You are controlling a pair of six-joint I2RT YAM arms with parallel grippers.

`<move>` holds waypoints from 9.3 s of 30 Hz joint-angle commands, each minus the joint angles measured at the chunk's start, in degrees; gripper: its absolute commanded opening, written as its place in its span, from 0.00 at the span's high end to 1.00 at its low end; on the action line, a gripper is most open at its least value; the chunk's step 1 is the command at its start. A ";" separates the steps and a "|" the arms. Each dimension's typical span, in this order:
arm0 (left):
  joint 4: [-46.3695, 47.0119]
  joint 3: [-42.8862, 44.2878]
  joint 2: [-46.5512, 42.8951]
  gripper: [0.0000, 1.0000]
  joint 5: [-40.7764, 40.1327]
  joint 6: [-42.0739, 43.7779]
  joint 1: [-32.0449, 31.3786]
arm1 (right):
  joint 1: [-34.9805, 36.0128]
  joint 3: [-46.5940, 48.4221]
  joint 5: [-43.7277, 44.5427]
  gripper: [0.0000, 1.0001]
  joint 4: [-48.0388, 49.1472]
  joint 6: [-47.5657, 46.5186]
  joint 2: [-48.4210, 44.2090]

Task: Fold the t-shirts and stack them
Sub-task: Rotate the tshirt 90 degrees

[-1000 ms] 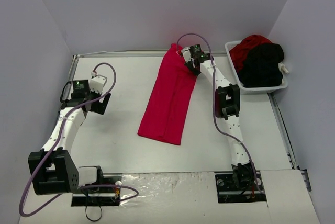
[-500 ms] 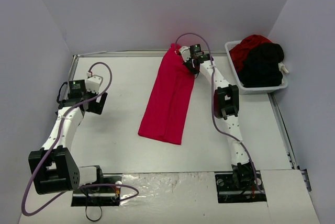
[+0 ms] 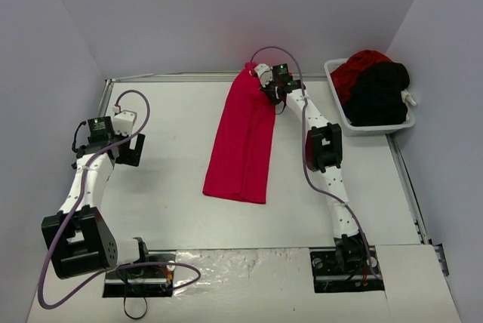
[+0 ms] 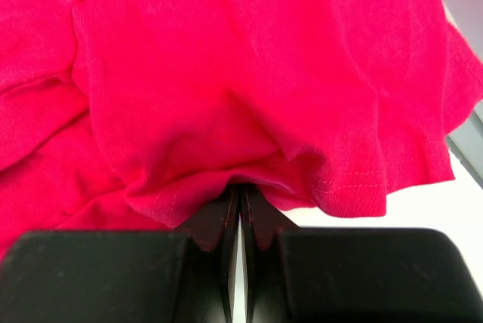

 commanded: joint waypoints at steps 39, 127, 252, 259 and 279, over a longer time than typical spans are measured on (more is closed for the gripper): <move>5.67 61.34 51.48 0.34 24.12 -15.86 -27.01 | -6.23 -76.62 -4.86 1.00 -16.99 4.24 -69.00; 8.91 98.81 84.20 0.85 1.80 -12.16 -32.64 | -14.84 -72.06 -14.45 1.00 -24.46 1.69 -50.90; 0.22 33.25 23.71 0.15 -2.58 12.34 -36.33 | -6.49 -69.95 -14.45 1.00 -26.31 2.04 -61.95; -10.74 12.63 0.03 0.15 6.81 10.60 -37.38 | -2.82 -68.62 -19.37 0.98 -24.55 2.75 -68.30; -4.12 -17.54 -19.07 0.15 -7.05 16.31 -52.67 | 0.11 -78.73 -14.54 0.83 -22.18 2.92 -65.67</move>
